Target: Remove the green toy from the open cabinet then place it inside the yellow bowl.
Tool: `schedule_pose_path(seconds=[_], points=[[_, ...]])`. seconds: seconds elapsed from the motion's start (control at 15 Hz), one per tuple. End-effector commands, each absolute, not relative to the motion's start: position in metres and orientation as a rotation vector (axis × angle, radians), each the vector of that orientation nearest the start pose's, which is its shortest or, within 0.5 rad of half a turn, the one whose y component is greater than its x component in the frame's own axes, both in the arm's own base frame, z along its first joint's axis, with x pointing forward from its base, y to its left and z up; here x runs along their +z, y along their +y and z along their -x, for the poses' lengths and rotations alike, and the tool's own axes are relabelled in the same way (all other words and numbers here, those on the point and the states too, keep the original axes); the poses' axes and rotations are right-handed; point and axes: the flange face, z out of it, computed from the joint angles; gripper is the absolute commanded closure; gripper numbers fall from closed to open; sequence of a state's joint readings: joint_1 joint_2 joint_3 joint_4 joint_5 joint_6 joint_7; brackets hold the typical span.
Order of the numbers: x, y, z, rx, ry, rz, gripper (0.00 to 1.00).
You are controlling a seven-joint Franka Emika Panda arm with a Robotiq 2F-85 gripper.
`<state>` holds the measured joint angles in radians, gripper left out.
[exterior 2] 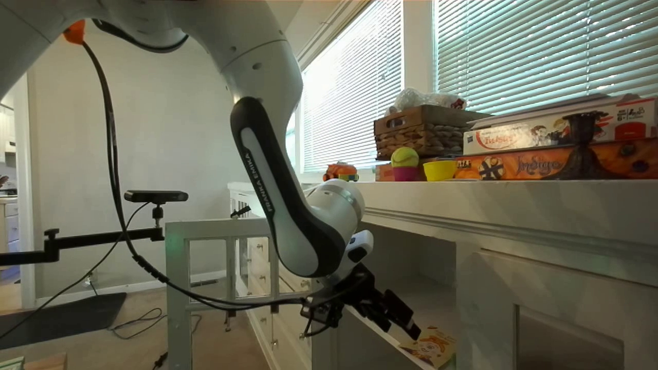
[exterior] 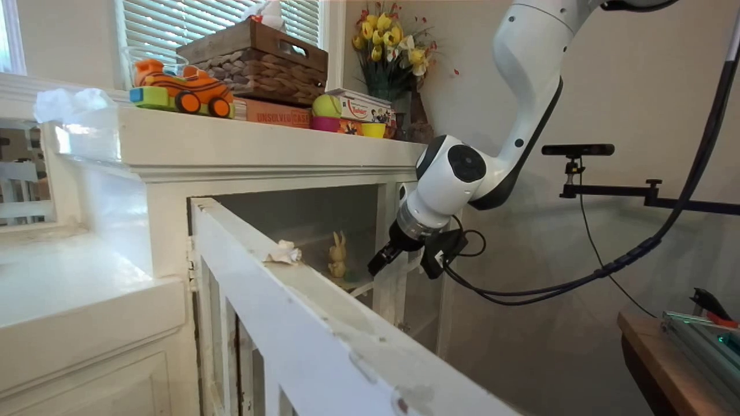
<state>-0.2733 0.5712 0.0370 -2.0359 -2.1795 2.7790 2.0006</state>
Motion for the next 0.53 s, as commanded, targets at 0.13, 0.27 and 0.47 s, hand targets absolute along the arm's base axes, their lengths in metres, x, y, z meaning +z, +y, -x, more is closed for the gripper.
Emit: schedule_pose_path(seconds=[0.13, 0.27, 0.47], points=[[0.122, -0.091, -0.565, -1.23, 0.266, 3.294, 0.0], [0.115, -0.09, -0.572, -1.247, 0.261, 3.286, 0.0], [0.105, -0.092, -0.583, -1.284, 0.245, 3.286, 0.0]])
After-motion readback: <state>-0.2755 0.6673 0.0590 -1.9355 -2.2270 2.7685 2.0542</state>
